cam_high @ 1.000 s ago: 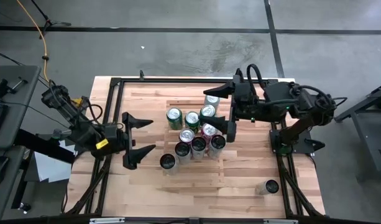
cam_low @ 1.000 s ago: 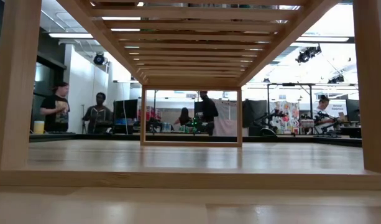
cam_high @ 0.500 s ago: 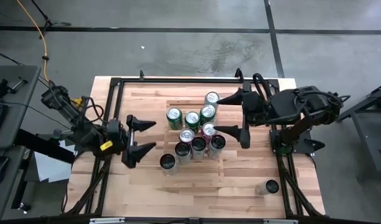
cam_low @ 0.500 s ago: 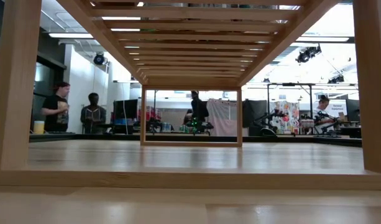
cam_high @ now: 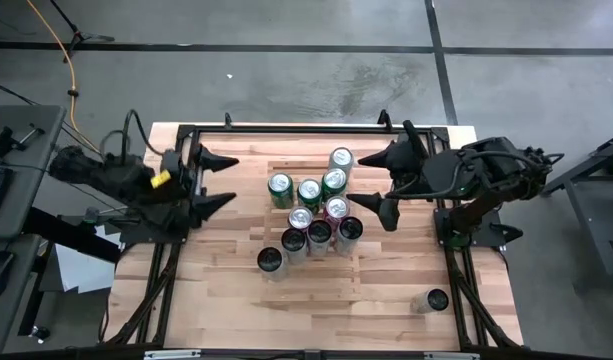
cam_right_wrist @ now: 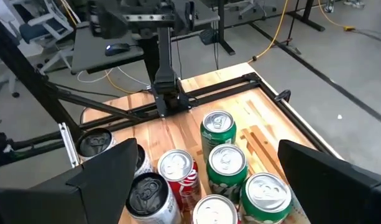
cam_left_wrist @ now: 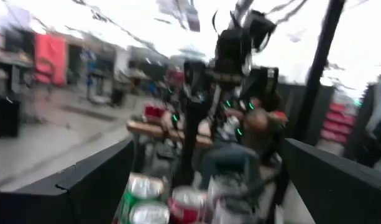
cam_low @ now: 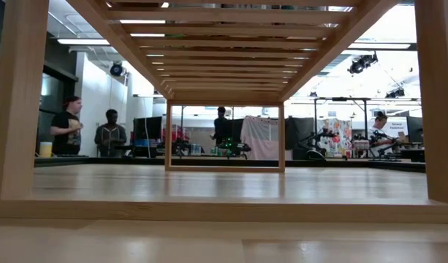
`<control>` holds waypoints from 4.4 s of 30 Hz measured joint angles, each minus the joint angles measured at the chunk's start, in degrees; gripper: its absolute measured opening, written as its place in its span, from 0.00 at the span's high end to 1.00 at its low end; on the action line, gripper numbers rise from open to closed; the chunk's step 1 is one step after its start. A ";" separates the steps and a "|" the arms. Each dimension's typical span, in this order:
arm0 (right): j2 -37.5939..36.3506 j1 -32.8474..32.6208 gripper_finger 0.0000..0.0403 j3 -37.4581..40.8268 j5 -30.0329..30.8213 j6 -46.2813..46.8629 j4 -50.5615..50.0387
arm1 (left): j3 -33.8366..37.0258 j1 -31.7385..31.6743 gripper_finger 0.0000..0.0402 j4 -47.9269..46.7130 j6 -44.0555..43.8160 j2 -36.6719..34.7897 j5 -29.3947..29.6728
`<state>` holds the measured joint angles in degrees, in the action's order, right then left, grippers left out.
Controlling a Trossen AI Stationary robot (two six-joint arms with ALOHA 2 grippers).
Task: Place canned beverage on shelf
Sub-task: Put the white yellow soda can on the shelf aligned with the other white yellow soda can
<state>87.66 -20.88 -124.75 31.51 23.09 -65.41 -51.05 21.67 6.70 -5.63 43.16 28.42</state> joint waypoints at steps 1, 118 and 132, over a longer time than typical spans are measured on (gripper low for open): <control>0.00 0.00 0.07 0.00 0.02 0.78 0.00 | 0.00 -1.96 0.01 -3.77 -1.79 -1.79 -2.74; -9.55 -20.81 0.40 35.66 -20.81 32.61 41.77 | -0.53 -3.02 0.01 4.46 -22.45 -0.77 -10.33; -3.81 -15.98 0.40 12.19 -8.18 12.54 15.41 | -19.37 0.66 0.01 -13.15 -6.28 12.35 -3.19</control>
<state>83.85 -36.86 -112.56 23.32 35.63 -50.00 -70.42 22.33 -6.45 -11.91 55.51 25.23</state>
